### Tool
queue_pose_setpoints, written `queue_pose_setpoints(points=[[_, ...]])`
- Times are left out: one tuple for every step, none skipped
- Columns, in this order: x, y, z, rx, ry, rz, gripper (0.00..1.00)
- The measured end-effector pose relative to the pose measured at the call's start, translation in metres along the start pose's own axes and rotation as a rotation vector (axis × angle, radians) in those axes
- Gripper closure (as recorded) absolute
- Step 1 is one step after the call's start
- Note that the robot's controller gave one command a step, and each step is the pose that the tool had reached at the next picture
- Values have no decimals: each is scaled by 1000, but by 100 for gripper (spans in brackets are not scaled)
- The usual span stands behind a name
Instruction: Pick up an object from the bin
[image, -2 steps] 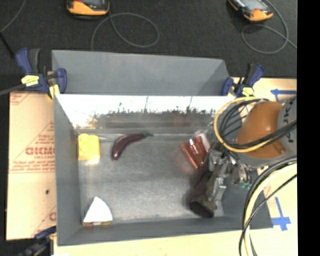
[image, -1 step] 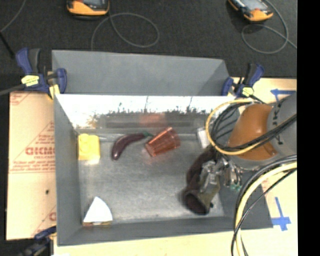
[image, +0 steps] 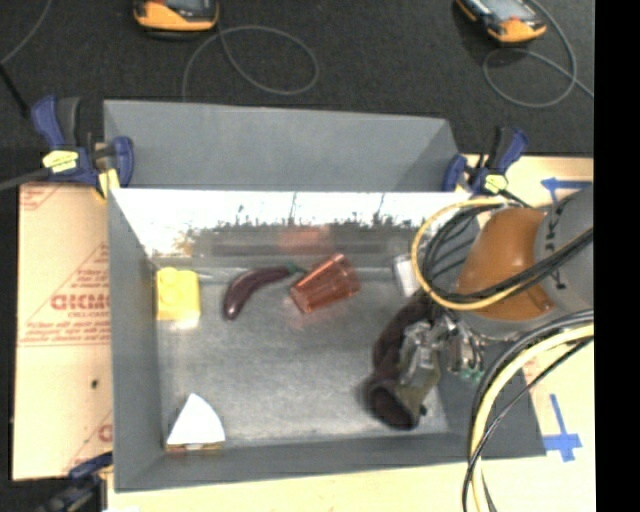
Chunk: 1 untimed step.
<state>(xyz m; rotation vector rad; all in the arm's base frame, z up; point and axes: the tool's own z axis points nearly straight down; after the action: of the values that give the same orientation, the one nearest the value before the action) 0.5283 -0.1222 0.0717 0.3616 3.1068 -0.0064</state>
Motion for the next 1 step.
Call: queue_pose_setpoints(points=[[-57,11,-30,1,-4,99,100]])
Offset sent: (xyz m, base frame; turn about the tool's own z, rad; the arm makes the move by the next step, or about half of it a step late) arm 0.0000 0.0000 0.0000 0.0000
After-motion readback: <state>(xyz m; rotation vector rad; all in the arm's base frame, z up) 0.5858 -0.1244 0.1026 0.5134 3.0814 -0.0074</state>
